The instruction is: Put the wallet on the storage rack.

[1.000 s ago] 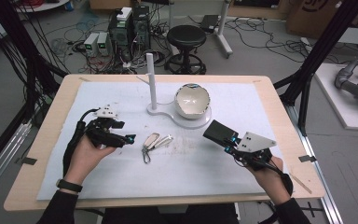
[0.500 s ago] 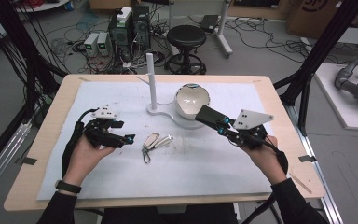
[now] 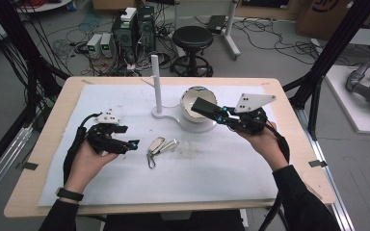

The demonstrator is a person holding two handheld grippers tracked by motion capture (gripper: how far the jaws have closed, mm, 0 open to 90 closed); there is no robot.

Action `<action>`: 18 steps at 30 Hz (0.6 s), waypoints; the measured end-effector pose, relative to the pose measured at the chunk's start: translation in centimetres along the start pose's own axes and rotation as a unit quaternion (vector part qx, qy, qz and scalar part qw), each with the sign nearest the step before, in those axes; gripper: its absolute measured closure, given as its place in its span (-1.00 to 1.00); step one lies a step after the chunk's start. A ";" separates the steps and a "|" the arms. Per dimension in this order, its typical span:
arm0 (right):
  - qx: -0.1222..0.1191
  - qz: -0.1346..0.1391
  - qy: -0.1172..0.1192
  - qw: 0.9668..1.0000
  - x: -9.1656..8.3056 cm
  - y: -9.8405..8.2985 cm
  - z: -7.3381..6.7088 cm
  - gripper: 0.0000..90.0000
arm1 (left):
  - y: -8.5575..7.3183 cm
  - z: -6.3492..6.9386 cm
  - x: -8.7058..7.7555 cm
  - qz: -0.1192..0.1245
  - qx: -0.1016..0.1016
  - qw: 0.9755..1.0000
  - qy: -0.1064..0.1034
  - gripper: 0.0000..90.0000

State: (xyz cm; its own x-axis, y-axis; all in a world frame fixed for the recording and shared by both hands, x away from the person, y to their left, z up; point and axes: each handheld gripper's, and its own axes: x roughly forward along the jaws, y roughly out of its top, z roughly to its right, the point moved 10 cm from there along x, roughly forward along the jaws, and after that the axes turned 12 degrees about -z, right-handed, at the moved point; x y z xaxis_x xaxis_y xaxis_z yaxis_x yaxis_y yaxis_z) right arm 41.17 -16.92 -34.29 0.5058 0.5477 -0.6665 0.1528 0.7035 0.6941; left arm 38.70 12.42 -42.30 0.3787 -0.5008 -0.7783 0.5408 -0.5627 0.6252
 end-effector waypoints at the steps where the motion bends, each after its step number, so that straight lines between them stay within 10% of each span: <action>1: 0.001 0.001 0.005 1.000 0.2 0.2 0.2 0.91 | 0.0 0.0 0.0 0.001 0.000 1.000 0.000 -0.39; 18: 0.022 0.020 0.025 0.999 3.3 1.1 2.9 0.91 | -0.1 0.0 0.0 0.001 -0.003 1.000 -0.003 -0.39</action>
State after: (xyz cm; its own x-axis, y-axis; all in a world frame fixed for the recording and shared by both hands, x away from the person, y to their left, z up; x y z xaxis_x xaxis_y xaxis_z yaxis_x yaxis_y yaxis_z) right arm 45.43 -15.61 -34.92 0.4700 0.5970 -0.6501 0.1709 0.6611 0.7306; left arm 38.63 12.50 -42.33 0.3754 -0.5059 -0.7766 0.5440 -0.5581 0.6266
